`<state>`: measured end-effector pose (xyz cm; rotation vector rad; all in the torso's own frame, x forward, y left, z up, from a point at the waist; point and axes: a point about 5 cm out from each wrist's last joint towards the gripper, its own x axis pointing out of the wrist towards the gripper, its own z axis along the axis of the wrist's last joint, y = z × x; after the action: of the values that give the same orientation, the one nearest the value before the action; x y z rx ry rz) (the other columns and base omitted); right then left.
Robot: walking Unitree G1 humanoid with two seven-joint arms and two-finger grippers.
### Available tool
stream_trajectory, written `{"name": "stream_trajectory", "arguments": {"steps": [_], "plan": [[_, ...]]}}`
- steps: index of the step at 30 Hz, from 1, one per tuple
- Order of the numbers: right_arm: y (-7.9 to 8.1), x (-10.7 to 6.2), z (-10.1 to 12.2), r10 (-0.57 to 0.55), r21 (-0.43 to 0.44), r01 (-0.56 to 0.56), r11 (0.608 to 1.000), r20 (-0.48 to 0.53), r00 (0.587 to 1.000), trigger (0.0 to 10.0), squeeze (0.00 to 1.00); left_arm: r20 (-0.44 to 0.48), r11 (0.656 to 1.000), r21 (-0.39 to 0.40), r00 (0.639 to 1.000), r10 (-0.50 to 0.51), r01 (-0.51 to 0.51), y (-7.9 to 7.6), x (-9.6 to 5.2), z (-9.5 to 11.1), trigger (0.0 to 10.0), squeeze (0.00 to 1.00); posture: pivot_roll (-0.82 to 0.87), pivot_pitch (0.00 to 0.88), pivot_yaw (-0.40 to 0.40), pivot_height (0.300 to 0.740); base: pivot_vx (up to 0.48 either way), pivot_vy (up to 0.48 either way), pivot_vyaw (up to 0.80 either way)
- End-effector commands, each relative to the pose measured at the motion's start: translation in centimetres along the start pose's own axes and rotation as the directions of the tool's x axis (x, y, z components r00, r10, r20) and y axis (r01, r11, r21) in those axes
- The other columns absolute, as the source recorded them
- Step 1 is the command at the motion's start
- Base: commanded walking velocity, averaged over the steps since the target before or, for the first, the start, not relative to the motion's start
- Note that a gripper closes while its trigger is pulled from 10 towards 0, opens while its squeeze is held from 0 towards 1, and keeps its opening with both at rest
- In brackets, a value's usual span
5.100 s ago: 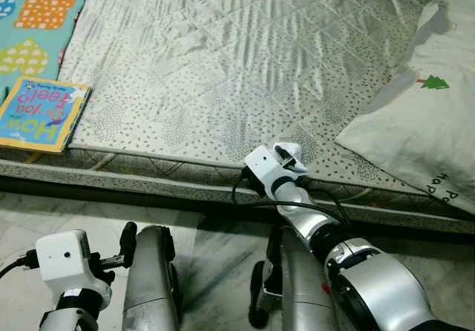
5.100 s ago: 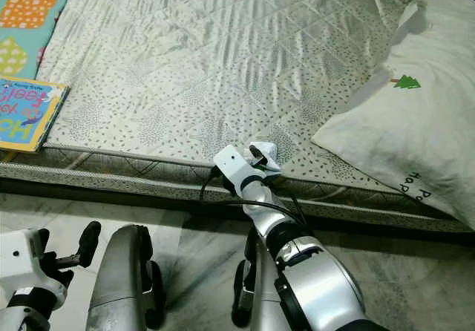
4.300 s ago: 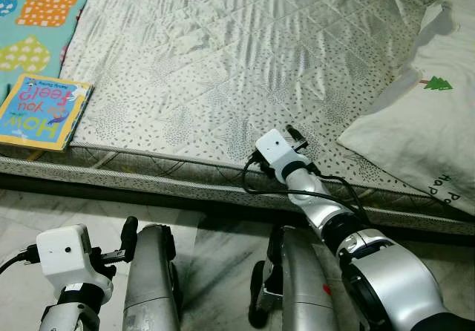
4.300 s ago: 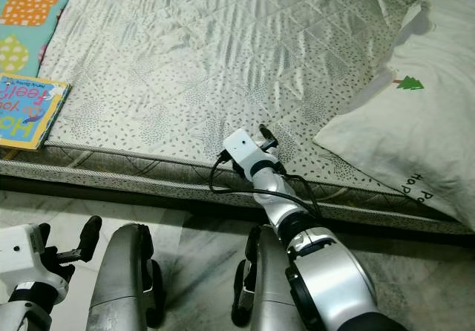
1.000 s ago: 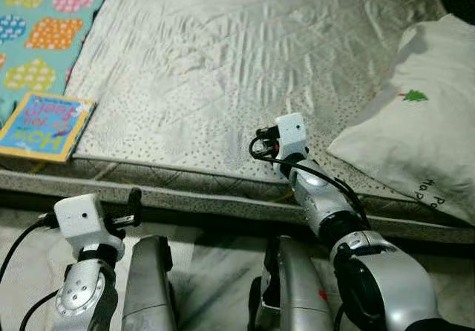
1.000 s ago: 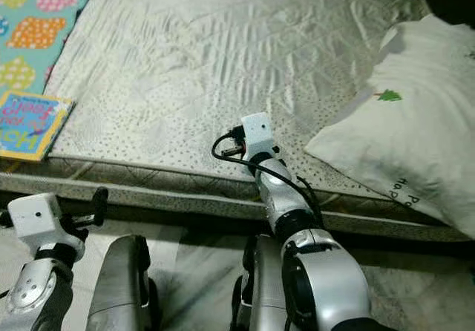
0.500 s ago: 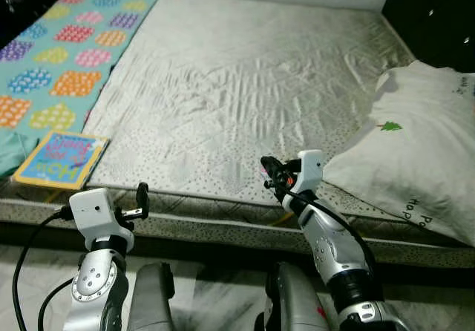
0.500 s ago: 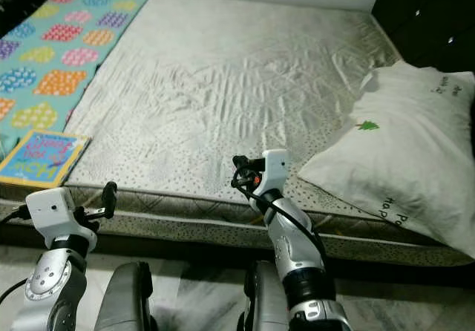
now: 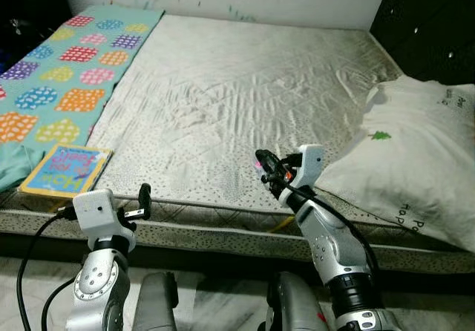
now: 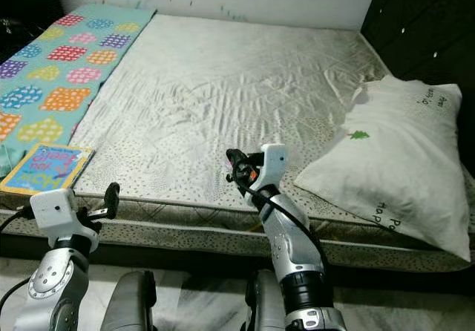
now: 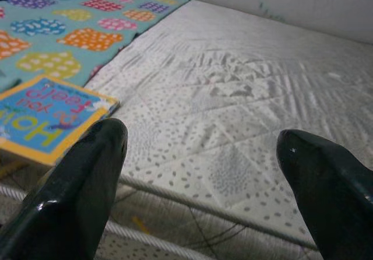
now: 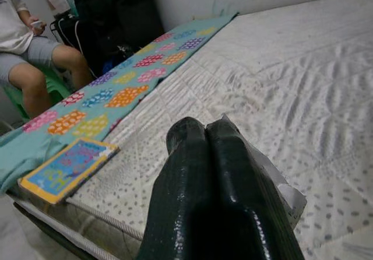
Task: Clean up the room
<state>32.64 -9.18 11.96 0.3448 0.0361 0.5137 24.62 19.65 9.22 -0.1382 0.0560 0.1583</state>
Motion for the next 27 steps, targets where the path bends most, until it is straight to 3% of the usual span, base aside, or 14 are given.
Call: {"name": "stream_trajectory", "arguments": {"steps": [1,19,23,27], "plan": [[0.31,0.06,0.38,0.007,-0.001,-0.007,1.000,0.008,1.000,10.0,0.00,0.009,1.000,0.000,1.000,-0.006,0.006,0.01,0.09,0.10,10.0,0.00,-0.01,0.018,-0.050,0.653,0.000,0.000,0.00],[0.12,-0.23,0.30,-0.029,0.014,0.029,0.999,-0.013,1.000,10.0,0.00,-0.003,1.000,-0.003,1.000,-0.023,0.023,-0.07,0.47,-0.20,10.0,0.00,-0.02,0.012,-0.036,0.738,0.000,0.000,0.00],[-0.03,-0.26,0.24,-0.037,0.013,0.037,0.999,-0.016,0.999,10.0,0.00,-0.003,1.000,-0.009,1.000,-0.029,0.029,-0.11,0.53,-0.24,10.0,0.00,-0.02,0.012,-0.036,0.740,0.000,0.000,0.00],[-0.34,-0.05,0.26,-0.057,0.093,0.060,0.994,-0.031,0.998,10.0,0.00,-0.021,1.000,0.008,1.000,-0.023,0.023,-0.08,0.98,-0.76,10.0,0.00,-0.01,0.000,-0.028,0.740,0.000,0.000,0.00]]}}
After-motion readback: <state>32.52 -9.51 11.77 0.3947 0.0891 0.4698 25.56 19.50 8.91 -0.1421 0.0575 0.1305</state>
